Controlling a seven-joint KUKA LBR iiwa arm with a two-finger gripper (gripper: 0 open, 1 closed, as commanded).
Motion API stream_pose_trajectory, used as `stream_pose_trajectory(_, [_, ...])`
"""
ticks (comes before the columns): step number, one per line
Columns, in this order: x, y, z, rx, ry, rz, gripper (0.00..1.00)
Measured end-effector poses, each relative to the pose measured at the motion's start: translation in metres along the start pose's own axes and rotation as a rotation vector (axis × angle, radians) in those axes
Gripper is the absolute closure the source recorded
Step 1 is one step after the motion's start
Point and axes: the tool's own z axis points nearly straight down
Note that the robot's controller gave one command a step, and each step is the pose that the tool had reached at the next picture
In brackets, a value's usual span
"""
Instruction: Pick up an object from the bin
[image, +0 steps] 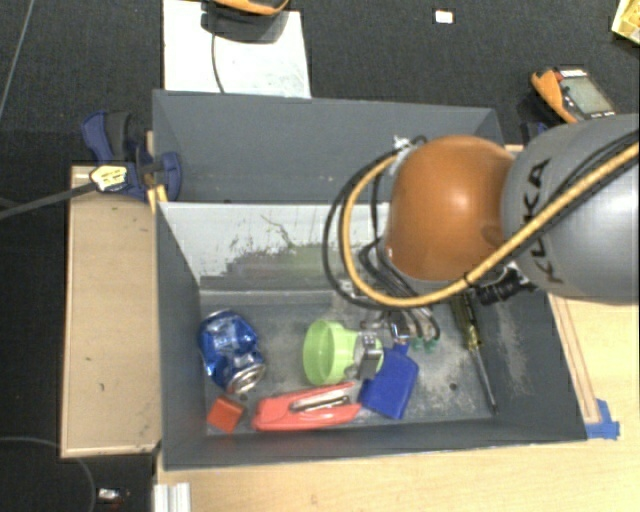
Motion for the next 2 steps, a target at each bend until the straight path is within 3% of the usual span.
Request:
stream_pose_trajectory(1, [-0.002, -0.001, -0.004, -0.001, -0.007, 0.004, 0.0])
stream_pose_trajectory(2, [-0.028, -0.016, 0.074, -0.002, -0.013, 0.024, 0.0])
